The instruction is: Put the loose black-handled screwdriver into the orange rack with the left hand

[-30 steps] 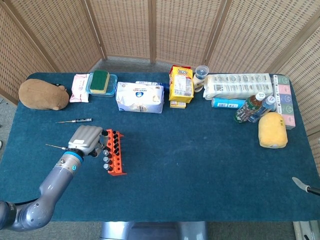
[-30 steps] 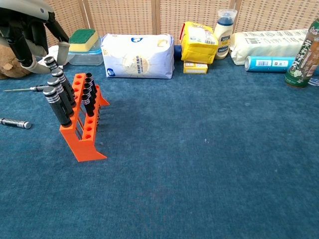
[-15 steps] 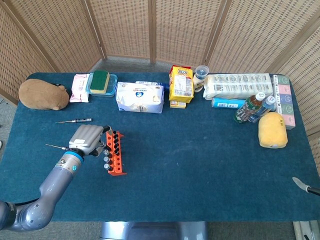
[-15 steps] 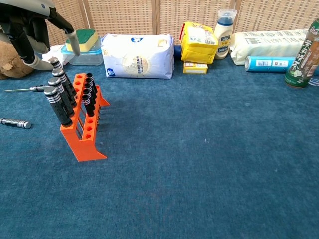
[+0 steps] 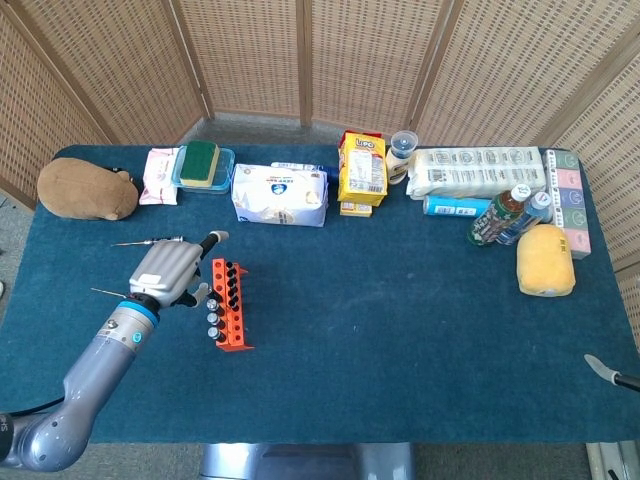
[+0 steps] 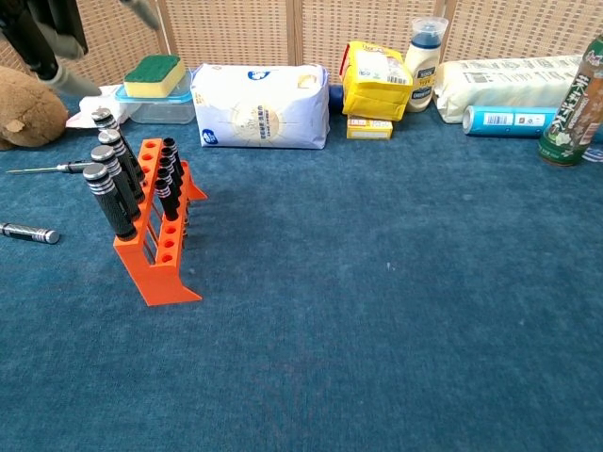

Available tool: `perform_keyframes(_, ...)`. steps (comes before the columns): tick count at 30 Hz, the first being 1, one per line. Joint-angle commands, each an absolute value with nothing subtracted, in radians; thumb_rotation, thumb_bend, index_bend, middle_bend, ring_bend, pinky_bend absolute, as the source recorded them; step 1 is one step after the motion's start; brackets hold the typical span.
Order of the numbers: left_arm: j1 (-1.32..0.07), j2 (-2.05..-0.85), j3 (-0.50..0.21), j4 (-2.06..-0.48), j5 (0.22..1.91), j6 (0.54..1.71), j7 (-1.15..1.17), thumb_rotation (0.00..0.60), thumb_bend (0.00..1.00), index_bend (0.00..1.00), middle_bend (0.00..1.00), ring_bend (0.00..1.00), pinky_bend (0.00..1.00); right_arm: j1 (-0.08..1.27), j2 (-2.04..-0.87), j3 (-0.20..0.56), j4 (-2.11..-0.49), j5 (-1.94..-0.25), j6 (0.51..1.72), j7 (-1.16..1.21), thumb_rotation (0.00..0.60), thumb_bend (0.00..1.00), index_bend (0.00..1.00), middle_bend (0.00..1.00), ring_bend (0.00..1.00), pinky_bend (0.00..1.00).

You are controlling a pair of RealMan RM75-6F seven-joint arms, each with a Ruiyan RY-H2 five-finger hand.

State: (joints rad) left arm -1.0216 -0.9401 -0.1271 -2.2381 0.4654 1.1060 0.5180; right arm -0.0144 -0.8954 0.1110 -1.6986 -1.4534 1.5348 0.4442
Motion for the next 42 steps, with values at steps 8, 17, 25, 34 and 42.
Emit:
perform_keyframes(8, -0.988, -0.912, -0.072, -2.226, 0.481, 1.103, 0.574, 0.6, 0.28, 0.0, 1.0, 0.98, 0.93, -0.014, -0.896, 0.11, -1.701, -1.454, 1.534, 0.441, 0.541, 0.0, 0.01, 0.03, 0.01, 0.0)
perform_keyframes(17, -1.009, -1.004, -0.067, -2.155, 0.431, 1.132, 0.636, 0.6, 0.28, 0.0, 1.0, 0.98, 0.93, -0.013, -0.896, 0.111, -1.699, -1.451, 1.531, 0.442, 0.546, 0.0, 0.01, 0.03, 0.01, 0.0)
perform_keyframes(25, -1.028, -1.046, -0.07, -2.109, 0.399, 1.165, 0.696, 0.6, 0.29, 0.0, 1.0, 0.98, 0.93, -0.014, -0.893, 0.115, -1.692, -1.443, 1.529, 0.46, 0.542, 0.0, 0.01, 0.03, 0.01, 0.0)
perform_keyframes(34, -1.039, -1.112, -0.087, -2.062, 0.39, 1.178, 0.717, 0.6, 0.29, 0.0, 1.0, 0.98, 0.93, -0.014, -0.894, 0.114, -1.688, -1.443, 1.528, 0.461, 0.545, 0.0, 0.01, 0.03, 0.01, 0.0)
perform_keyframes(42, -1.052, -1.137, -0.103, -2.078, 0.412, 1.201, 0.748, 0.6, 0.29, 0.0, 1.0, 0.98, 0.93, -0.015, -0.894, 0.115, -1.686, -1.444, 1.529, 0.465, 0.543, 0.0, 0.01, 0.03, 0.01, 0.0)
